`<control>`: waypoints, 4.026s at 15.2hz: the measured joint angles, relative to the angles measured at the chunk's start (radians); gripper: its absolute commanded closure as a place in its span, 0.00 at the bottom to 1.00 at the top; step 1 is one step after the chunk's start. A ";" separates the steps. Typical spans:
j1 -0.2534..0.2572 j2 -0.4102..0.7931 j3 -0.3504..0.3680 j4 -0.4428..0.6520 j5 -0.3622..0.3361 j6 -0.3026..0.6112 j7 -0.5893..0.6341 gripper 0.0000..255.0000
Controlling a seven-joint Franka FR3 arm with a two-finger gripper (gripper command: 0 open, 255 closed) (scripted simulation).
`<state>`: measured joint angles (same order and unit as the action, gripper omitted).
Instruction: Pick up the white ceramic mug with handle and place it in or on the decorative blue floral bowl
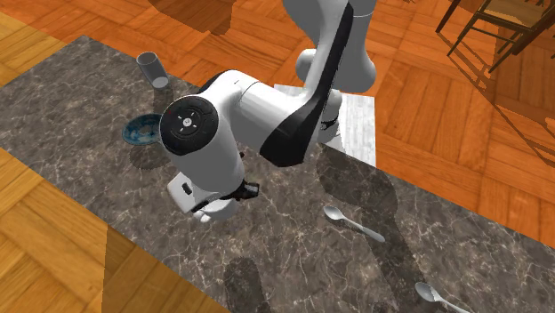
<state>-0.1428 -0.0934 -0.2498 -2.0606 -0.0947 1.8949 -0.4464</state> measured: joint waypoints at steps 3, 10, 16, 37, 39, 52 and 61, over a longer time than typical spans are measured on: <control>-0.032 -0.018 -0.037 -0.013 -0.014 0.002 -0.064 1.00; -0.111 -0.026 -0.132 -0.013 -0.039 0.009 -0.227 1.00; -0.177 0.013 -0.217 0.046 -0.037 0.003 -0.381 1.00; -0.457 0.390 -0.399 0.431 0.176 -0.028 -0.894 1.00; -0.456 0.395 -0.397 0.408 0.179 -0.002 -0.894 1.00; -0.463 0.440 -0.383 0.296 0.210 0.148 -0.906 1.00; -0.463 0.442 -0.382 0.294 0.212 0.153 -0.907 0.00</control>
<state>-0.6063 0.3487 -0.6318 -1.7667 0.1173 2.0476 -1.3531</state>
